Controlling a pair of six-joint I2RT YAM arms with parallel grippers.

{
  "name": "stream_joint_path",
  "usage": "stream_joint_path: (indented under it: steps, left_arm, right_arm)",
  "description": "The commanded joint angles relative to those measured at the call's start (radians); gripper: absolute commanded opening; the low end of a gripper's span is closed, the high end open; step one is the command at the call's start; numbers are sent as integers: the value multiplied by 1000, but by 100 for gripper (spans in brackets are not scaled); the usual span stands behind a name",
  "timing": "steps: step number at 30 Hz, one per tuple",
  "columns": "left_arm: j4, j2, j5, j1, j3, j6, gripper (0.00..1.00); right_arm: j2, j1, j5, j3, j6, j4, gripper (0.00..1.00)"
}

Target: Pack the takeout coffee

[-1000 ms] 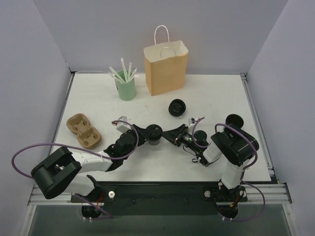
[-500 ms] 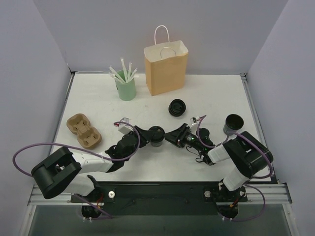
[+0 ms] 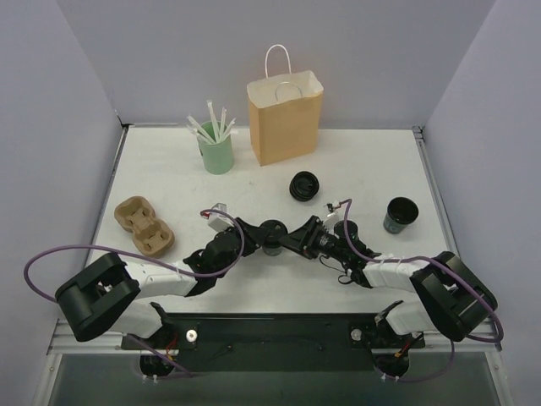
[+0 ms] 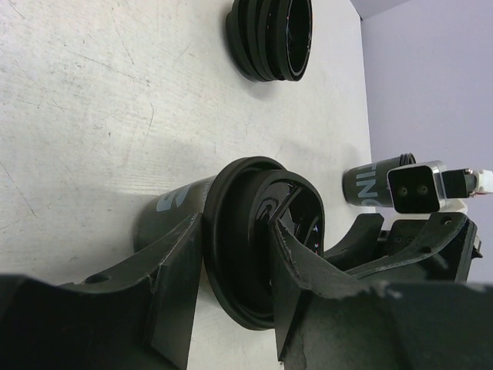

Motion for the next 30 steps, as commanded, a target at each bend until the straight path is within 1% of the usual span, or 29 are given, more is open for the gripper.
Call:
stream_joint_path:
  steps: [1, 4, 6, 14, 17, 21, 23, 26, 27, 30]
  left_arm:
    - [-355, 67, 87, -34, -42, 24, 43]
    - [-368, 60, 79, -39, -39, 21, 43]
    - [-375, 57, 70, -42, -41, 18, 43]
    - [-388, 60, 59, -46, -36, 7, 43]
    - [-401, 65, 56, -51, -32, -1, 43]
    - [-401, 67, 47, -62, -38, -21, 43]
    - [-399, 70, 41, -74, -42, -28, 43]
    - [-391, 76, 27, -86, -48, -50, 43]
    - [-387, 77, 27, -94, -53, -59, 43]
    - [-373, 93, 25, -105, -61, -73, 43]
  right_arm:
    - [-57, 45, 85, 48, -19, -116, 35]
    - [-82, 73, 147, 37, -5, -158, 33]
    - [-80, 90, 167, 35, 7, -156, 33]
    - [-39, 153, 219, 31, 99, -78, 32]
    - [-52, 164, 262, 26, 101, -122, 31]
    - [-59, 177, 329, -10, 118, -127, 26]
    - [-46, 179, 351, -34, 134, -100, 24]
    - [-16, 177, 375, -58, 142, -44, 19]
    - [-5, 176, 381, -64, 144, -2, 15]
    - [35, 167, 375, -58, 107, 38, 8]
